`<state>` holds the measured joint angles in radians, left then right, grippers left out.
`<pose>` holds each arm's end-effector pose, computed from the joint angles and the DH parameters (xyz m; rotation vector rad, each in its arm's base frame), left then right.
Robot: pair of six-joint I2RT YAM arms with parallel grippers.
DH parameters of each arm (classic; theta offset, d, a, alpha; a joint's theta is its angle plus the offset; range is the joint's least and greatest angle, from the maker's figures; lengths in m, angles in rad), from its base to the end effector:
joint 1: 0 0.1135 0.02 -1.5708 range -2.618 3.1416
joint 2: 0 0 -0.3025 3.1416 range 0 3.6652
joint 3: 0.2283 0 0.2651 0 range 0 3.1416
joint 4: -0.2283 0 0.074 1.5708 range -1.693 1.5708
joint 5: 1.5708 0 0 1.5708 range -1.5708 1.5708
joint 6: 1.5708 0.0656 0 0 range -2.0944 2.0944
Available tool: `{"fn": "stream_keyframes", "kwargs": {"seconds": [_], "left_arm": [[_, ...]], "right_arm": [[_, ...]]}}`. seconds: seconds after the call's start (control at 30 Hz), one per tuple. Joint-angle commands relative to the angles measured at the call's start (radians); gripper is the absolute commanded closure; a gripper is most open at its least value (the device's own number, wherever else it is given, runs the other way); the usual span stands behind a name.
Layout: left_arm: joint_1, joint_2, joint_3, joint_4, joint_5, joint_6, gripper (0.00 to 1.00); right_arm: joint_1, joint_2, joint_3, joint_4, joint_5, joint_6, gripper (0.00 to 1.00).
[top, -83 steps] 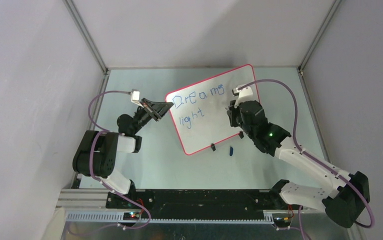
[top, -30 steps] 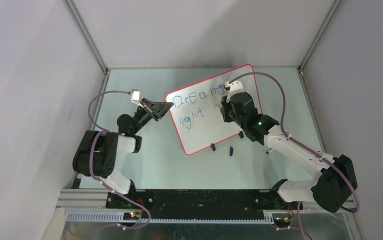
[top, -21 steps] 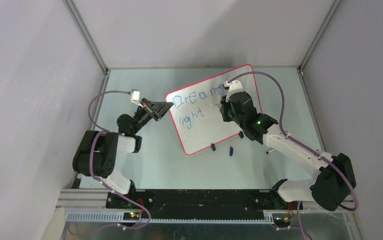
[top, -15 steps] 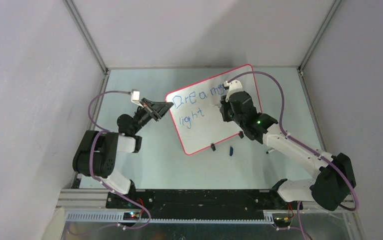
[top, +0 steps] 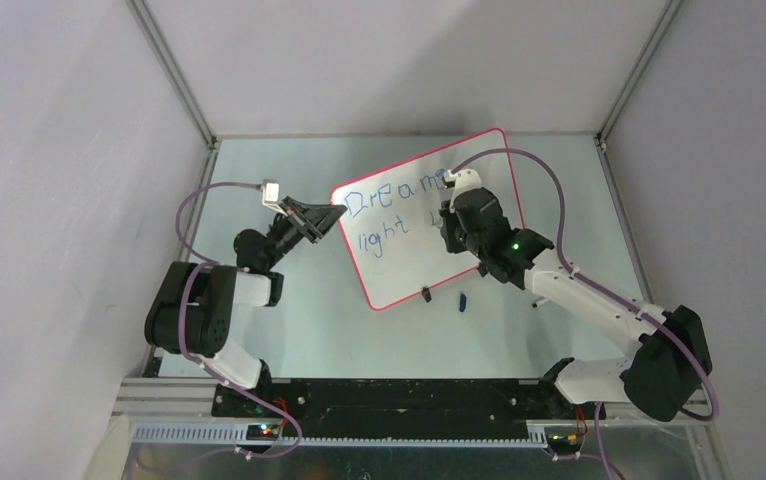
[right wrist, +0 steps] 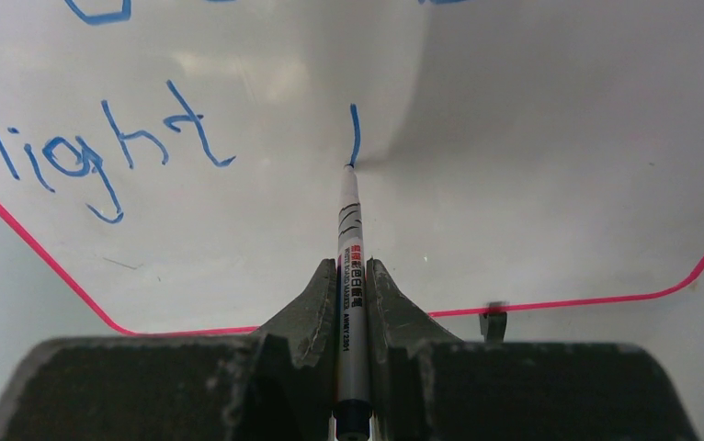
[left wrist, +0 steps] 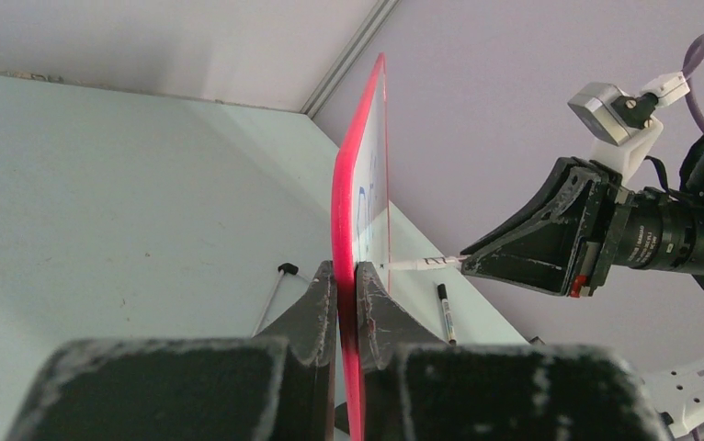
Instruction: Write a sentence on the whiteboard
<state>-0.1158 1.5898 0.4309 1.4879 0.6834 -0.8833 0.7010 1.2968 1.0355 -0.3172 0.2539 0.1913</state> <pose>0.2955 -0.0761 0.2437 0.1111 1.4270 -1.2584 0.2538 0.1927 0.3208 -0.3953 2.1021 0.2527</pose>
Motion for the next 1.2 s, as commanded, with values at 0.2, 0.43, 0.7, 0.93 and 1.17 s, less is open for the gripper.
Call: {"fn": "stream_keyframes", "kwargs": {"seconds": [0.2,0.43,0.7,0.93,1.17], "left_arm": [[-0.006,-0.031,-0.017,0.048,0.004,0.086,1.00],[-0.007,-0.032,-0.018,0.048,0.002,0.087,1.00],[-0.005,-0.031,-0.018,0.048,0.003,0.087,1.00],[-0.005,-0.030,-0.018,0.048,0.004,0.087,1.00],[-0.005,-0.031,-0.018,0.048,0.004,0.087,1.00]], "right_arm": [[0.037,-0.049,-0.022,-0.041,0.028,0.028,1.00],[0.052,-0.053,-0.036,-0.054,0.047,0.031,1.00],[0.037,-0.103,-0.017,0.008,0.033,0.004,1.00],[0.013,-0.061,0.059,0.014,0.017,-0.014,1.00],[0.007,-0.016,0.100,0.029,0.006,-0.019,1.00]]}}
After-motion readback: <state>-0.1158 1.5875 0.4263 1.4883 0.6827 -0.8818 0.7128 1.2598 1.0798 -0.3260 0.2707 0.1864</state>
